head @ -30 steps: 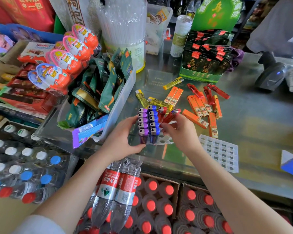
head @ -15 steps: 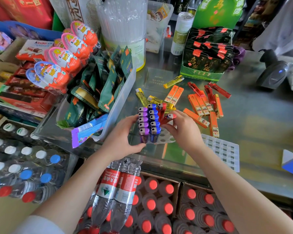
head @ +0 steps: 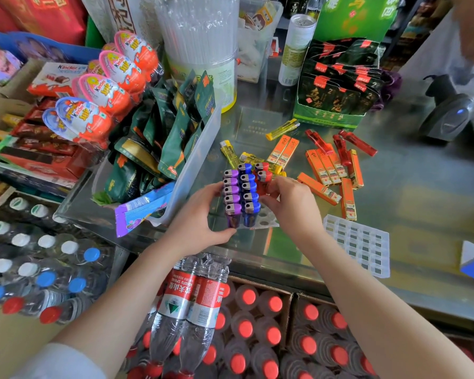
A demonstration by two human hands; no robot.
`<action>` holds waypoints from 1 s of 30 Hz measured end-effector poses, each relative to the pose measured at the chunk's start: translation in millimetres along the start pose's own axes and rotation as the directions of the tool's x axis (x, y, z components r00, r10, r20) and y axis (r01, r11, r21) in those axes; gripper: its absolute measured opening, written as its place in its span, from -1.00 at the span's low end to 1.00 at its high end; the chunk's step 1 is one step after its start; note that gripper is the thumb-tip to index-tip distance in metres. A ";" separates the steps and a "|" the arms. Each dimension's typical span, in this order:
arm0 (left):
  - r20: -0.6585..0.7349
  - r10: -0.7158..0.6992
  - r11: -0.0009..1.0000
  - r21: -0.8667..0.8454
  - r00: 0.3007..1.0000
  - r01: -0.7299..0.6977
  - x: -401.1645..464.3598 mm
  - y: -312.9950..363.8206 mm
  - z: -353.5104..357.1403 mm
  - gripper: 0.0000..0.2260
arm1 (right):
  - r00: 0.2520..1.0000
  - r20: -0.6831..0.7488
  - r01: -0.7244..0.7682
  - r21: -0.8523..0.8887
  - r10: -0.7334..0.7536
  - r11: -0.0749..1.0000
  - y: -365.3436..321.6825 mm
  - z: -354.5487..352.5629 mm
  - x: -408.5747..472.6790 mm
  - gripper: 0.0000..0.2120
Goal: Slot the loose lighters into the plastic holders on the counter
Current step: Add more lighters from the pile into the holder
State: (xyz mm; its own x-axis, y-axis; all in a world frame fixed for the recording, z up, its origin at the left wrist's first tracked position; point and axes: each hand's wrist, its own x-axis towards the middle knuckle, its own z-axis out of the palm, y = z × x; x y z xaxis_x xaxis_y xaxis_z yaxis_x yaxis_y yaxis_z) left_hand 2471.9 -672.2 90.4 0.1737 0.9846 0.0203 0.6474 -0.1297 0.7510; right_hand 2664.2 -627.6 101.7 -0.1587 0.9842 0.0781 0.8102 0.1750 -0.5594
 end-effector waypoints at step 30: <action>0.031 -0.013 1.000 0.021 0.999 0.013 23.0 -0.6 4.4 -0.39 | 0.949 -0.229 -0.289 -0.353 0.217 0.890 62.3 -36.3 109.0 -0.68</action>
State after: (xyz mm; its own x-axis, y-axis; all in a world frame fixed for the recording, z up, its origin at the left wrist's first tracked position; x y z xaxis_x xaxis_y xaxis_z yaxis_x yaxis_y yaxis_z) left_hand 2478.7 -650.0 87.6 0.1880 0.9821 -0.0104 0.6650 -0.1194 0.7372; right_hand 2717.8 -508.5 105.4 0.1544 0.9777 0.1422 0.9661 -0.1193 -0.2289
